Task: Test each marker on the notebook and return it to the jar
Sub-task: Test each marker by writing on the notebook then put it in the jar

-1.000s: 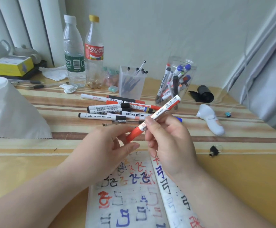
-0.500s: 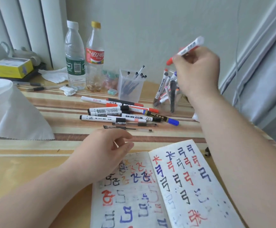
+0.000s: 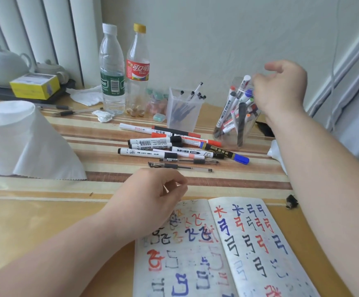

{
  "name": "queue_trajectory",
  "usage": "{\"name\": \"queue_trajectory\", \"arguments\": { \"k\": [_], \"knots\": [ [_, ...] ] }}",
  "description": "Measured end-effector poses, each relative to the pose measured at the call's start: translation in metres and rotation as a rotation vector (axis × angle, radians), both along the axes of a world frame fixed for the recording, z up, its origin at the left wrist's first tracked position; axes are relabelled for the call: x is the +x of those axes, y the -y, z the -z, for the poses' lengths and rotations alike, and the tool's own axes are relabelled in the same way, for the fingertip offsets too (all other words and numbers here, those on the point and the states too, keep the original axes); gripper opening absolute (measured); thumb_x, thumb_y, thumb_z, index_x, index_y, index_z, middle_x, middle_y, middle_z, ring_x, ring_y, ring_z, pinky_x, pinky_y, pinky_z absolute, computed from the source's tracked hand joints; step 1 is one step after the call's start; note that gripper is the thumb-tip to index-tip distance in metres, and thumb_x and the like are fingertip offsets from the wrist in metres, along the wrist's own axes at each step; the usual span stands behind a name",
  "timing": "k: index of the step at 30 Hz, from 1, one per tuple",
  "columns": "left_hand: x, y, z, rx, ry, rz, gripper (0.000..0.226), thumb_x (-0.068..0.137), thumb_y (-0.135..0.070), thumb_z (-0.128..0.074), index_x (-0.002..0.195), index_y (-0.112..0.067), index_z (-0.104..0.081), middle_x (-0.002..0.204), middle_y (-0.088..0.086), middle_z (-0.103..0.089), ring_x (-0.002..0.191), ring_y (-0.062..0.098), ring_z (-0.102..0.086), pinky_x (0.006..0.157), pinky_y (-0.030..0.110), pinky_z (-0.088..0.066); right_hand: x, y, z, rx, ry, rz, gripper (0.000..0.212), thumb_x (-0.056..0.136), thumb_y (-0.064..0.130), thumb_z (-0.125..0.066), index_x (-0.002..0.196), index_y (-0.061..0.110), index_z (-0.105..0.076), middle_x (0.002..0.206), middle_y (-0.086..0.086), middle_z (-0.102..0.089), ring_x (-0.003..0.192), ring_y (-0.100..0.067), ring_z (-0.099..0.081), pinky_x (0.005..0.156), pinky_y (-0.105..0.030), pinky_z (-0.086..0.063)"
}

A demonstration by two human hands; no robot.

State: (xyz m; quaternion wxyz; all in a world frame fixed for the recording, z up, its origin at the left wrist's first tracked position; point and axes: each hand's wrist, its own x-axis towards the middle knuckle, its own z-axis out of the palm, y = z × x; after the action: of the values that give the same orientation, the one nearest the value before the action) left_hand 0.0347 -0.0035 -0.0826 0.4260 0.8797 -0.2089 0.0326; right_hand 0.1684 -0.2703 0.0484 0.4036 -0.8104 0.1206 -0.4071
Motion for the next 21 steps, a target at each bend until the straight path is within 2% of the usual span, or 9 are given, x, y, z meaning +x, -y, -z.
{"name": "queue_trajectory", "arguments": {
  "k": [3,4,6,9,11,14,15,19,21],
  "knots": [
    [0.001,0.0,0.001,0.002,-0.001,-0.003,0.012,0.096,-0.042,-0.06,0.1,-0.039,-0.071,0.088,-0.032,-0.065,0.07,-0.003,-0.068,0.063,0.021,-0.057,-0.016,-0.026,0.014,-0.039,0.002,-0.118,0.015,0.083,0.02,-0.067,0.096,0.026,-0.07,0.078,0.01,-0.068,0.072,-0.01,-0.067,0.074,-0.028,-0.057],
    [0.001,0.0,0.001,0.001,0.0,-0.007,0.012,0.096,-0.043,-0.061,0.099,-0.038,-0.072,0.086,-0.03,-0.066,0.07,-0.003,-0.068,0.064,0.022,-0.057,-0.021,-0.038,0.021,-0.113,-0.057,-0.191,0.01,0.084,0.02,-0.069,0.087,0.03,-0.069,0.076,0.013,-0.068,0.069,-0.006,-0.065,0.07,-0.025,-0.055],
    [0.001,0.001,0.001,0.006,-0.001,-0.013,0.013,0.096,-0.043,-0.061,0.098,-0.037,-0.072,0.083,-0.028,-0.067,0.07,-0.004,-0.068,0.064,0.023,-0.057,-0.032,-0.065,0.041,-0.33,-0.261,-0.391,0.016,0.085,0.022,-0.073,0.076,0.034,-0.067,0.073,0.019,-0.066,0.068,0.006,-0.061,0.065,-0.018,-0.049],
    [0.0,0.001,0.0,0.001,-0.004,-0.02,0.012,0.096,-0.041,-0.062,0.096,-0.035,-0.073,0.082,-0.026,-0.068,0.067,-0.001,-0.067,0.064,0.027,-0.056,-0.038,-0.101,0.076,-0.574,-0.505,-0.638,0.009,0.088,0.023,-0.074,0.087,0.032,-0.072,0.074,0.023,-0.06,0.066,0.01,-0.054,0.058,-0.006,-0.036],
    [0.001,0.001,0.0,-0.011,-0.011,-0.021,0.011,0.095,-0.038,-0.063,0.094,-0.034,-0.073,0.078,-0.022,-0.07,0.064,0.002,-0.068,0.065,0.032,-0.057,-0.037,-0.117,0.094,-0.653,-0.546,-0.701,0.01,0.09,0.026,-0.073,0.1,0.027,-0.075,0.077,0.021,-0.059,0.069,0.005,-0.053,0.06,-0.012,-0.037],
    [0.001,-0.001,-0.001,-0.017,-0.02,-0.025,0.01,0.096,-0.034,-0.063,0.093,-0.035,-0.073,0.076,-0.021,-0.07,0.062,0.002,-0.068,0.065,0.033,-0.058,-0.03,-0.133,0.103,-0.702,-0.582,-0.719,0.023,0.09,0.027,-0.073,0.112,0.024,-0.073,0.101,0.011,-0.066,0.092,-0.013,-0.062,0.079,-0.027,-0.049],
    [0.002,-0.001,-0.001,-0.02,-0.023,-0.027,0.01,0.097,-0.032,-0.063,0.093,-0.035,-0.072,0.077,-0.021,-0.07,0.061,0.001,-0.069,0.066,0.033,-0.059,-0.027,-0.138,0.102,-0.724,-0.596,-0.719,0.025,0.089,0.024,-0.072,0.114,0.024,-0.072,0.103,0.008,-0.065,0.097,-0.016,-0.062,0.082,-0.028,-0.049],
    [0.004,-0.001,0.0,-0.024,-0.027,-0.04,0.011,0.098,-0.03,-0.062,0.092,-0.035,-0.07,0.077,-0.021,-0.07,0.055,0.001,-0.068,0.067,0.033,-0.059,-0.017,-0.15,0.097,-0.847,-0.661,-0.73,0.041,0.086,0.015,-0.068,0.126,0.023,-0.067,0.104,0.007,-0.058,0.09,-0.015,-0.056,0.068,-0.025,-0.041],
    [0.005,-0.002,0.002,-0.04,-0.032,-0.037,0.008,0.097,-0.032,-0.062,0.095,-0.035,-0.069,0.077,-0.02,-0.07,0.053,0.001,-0.069,0.066,0.032,-0.058,-0.02,-0.149,0.089,-0.873,-0.664,-0.72,0.042,0.084,0.016,-0.067,0.126,0.023,-0.066,0.102,0.007,-0.056,0.088,-0.016,-0.057,0.064,-0.024,-0.042]
  ]
}}
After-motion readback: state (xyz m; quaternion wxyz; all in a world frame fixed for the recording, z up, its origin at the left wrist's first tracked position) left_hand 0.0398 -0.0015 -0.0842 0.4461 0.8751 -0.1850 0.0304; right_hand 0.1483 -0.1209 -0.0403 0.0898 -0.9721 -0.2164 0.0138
